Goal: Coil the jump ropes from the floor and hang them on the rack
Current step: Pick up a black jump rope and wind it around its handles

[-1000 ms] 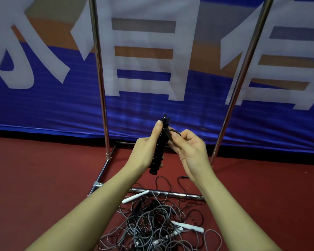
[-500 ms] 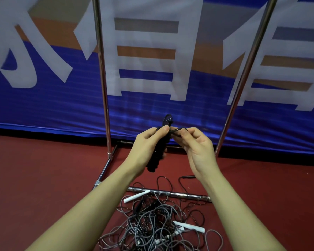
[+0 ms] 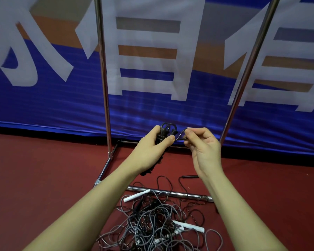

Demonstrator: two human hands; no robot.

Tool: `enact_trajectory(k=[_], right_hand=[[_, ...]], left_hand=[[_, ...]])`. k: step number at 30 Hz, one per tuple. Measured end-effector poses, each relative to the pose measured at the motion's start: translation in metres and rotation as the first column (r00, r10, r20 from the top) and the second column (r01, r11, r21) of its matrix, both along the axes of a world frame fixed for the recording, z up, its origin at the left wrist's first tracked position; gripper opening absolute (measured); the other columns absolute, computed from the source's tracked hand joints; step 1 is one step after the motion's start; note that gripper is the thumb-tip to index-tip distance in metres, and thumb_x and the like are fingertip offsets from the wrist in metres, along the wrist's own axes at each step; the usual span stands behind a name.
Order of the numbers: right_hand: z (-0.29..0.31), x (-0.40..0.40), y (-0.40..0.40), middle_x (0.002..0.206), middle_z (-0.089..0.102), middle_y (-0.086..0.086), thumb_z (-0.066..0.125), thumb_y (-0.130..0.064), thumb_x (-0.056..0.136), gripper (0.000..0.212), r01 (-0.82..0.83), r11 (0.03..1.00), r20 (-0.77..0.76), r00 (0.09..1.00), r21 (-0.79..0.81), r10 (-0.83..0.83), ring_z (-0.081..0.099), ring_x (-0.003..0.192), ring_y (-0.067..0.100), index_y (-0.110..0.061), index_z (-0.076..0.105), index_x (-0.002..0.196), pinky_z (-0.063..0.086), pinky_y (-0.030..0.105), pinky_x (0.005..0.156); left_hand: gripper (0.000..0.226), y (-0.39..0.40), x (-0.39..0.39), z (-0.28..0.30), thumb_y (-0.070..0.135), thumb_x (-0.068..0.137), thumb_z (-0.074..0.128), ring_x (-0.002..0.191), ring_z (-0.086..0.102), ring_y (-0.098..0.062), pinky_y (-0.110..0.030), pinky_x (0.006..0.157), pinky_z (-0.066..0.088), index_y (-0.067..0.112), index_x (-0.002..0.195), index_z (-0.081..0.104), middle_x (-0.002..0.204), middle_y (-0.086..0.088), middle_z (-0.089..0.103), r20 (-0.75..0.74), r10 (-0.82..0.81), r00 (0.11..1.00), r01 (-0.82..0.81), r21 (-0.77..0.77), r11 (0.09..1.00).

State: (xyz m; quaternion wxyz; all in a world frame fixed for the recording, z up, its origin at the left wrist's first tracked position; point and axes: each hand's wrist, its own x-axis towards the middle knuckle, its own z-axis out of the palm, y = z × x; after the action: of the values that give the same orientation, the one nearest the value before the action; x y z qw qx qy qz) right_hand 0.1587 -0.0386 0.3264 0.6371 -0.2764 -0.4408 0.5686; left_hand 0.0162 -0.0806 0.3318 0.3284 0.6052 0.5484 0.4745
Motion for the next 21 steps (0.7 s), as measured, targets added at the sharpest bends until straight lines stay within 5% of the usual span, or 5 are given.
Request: enact_trajectory(k=[4, 10, 21], right_hand=[[-0.001, 0.002, 0.001, 0.064, 0.065, -0.002, 0.066, 0.005, 0.08, 0.019, 0.003, 1.0, 0.082, 0.997, 0.016, -0.004, 0.05, 0.057, 0.012, -0.012, 0.064, 0.07, 0.042, 0.021, 0.054], [-0.001, 0.003, 0.002, 0.067, 0.067, -0.002, 0.068, 0.006, 0.077, 0.02, -0.078, 0.995, 0.2, 0.976, -0.054, 0.087, 0.057, 0.067, 0.016, -0.012, 0.065, 0.069, 0.043, 0.028, 0.062], [-0.002, 0.012, 0.008, 0.071, 0.068, 0.006, 0.059, 0.007, 0.082, 0.013, -0.213, 0.97, 0.181, 0.956, -0.117, 0.232, 0.063, 0.066, 0.012, -0.002, 0.068, 0.085, 0.05, 0.018, 0.063]], left_hand=[[0.021, -0.001, -0.004, -0.005, 0.053, 0.086, 0.053, 0.056, 0.047, -0.013, -0.038, 0.064, 0.047, 0.032, 0.084, 0.048, 0.062, 0.011, 0.055, -0.182, -0.005, 0.983, 0.005, 0.0, 1.0], [0.033, -0.003, -0.001, -0.007, 0.053, 0.092, 0.048, 0.071, 0.056, -0.02, -0.04, 0.073, 0.046, 0.022, 0.086, 0.038, 0.078, 0.002, 0.064, -0.488, 0.018, 0.872, -0.029, -0.015, 0.999], [0.035, -0.001, 0.003, -0.006, 0.052, 0.091, 0.048, 0.071, 0.053, -0.019, -0.037, 0.069, 0.042, 0.018, 0.09, 0.041, 0.076, 0.004, 0.059, -0.516, 0.048, 0.855, -0.044, 0.02, 0.999]])
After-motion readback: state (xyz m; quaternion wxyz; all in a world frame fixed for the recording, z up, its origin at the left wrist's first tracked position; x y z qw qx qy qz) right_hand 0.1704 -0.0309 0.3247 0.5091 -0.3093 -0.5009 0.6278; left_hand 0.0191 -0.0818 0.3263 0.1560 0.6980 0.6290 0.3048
